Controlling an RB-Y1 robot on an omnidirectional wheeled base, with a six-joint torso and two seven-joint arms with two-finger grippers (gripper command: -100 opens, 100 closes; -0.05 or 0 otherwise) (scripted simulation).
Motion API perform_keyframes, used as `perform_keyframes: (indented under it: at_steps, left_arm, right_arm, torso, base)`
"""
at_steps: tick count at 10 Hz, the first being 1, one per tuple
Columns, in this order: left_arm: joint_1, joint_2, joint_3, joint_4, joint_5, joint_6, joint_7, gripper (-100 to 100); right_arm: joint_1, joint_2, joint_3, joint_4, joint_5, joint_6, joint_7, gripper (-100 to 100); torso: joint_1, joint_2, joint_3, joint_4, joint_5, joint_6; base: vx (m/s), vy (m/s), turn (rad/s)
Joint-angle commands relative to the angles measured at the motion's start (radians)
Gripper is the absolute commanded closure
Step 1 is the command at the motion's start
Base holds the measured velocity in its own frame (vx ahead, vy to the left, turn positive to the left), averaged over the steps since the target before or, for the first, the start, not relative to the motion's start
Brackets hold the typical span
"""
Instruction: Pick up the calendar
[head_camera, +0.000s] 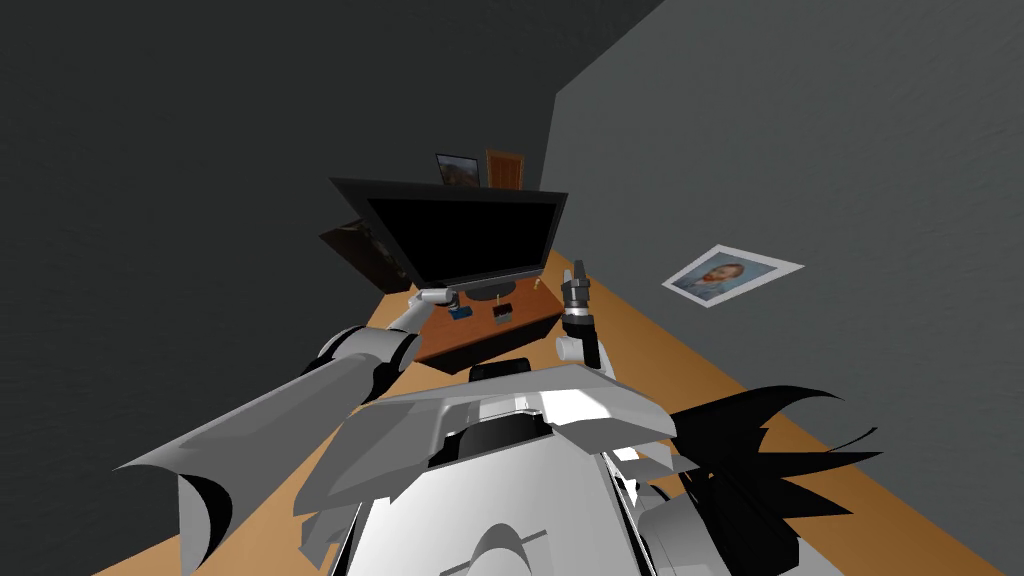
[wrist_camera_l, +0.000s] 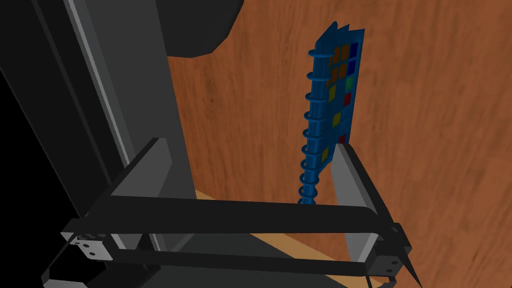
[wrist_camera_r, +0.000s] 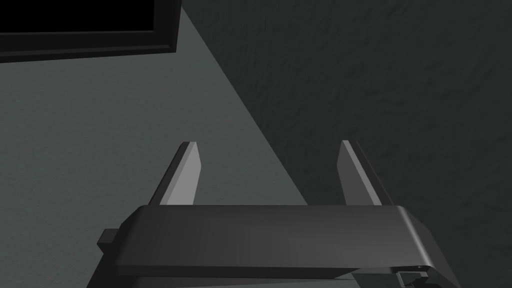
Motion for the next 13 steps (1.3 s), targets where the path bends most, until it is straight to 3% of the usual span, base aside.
perform_keyframes:
  at_steps: [1, 3, 7, 11, 12, 13]
  left_arm:
    - [-0.021, 0.006, -0.007, 0.05, 0.01, 0.044, 0.004, -100]
    - [-0.021, 0.006, -0.007, 0.057, 0.01, 0.044, 0.004, -100]
    - [-0.044, 0.004, -0.022, 0.149, 0.02, 0.105, 0.012, -100]
    - [-0.044, 0.003, -0.022, 0.148, 0.02, 0.106, 0.014, -100]
    - [-0.046, 0.003, -0.022, 0.152, 0.02, 0.103, 0.012, 0]
    - [-0.042, 0.006, -0.002, 0.161, 0.02, 0.095, -0.018, -100]
  right_arm:
    - [0.0, 0.0, 0.0, 0.0, 0.0, 0.0, 0.0, 0]
    - [0.0, 0.0, 0.0, 0.0, 0.0, 0.0, 0.0, 0]
    - [0.0, 0.0, 0.0, 0.0, 0.0, 0.0, 0.0, 0]
    - [0.0, 0.0, 0.0, 0.0, 0.0, 0.0, 0.0, 0]
    - [0.0, 0.0, 0.0, 0.0, 0.0, 0.0, 0.0, 0]
    - [0.0, 0.0, 0.0, 0.0, 0.0, 0.0, 0.0, 0]
  torso:
    - [0.0, 0.0, 0.0, 0.0, 0.0, 0.0]
    - [0.0, 0.0, 0.0, 0.0, 0.0, 0.0]
    - [0.001, 0.0, 0.0, 0.0, 0.0, 0.0]
    - [0.002, 0.003, 0.001, 0.001, 0.0, 0.0]
    - [0.002, 0.003, 0.002, 0.001, 0.001, 0.0]
    - [0.002, 0.003, 0.002, 0.001, 0.001, 0.0]
  base:
    - [0.055, -0.049, 0.022]
    - [0.029, -0.014, 0.004]
    - [0.044, -0.016, 0.011]
    - [0.007, -0.007, 0.013]
    - [0.0, 0.0, 0.0]
    - [0.017, -0.022, 0.064]
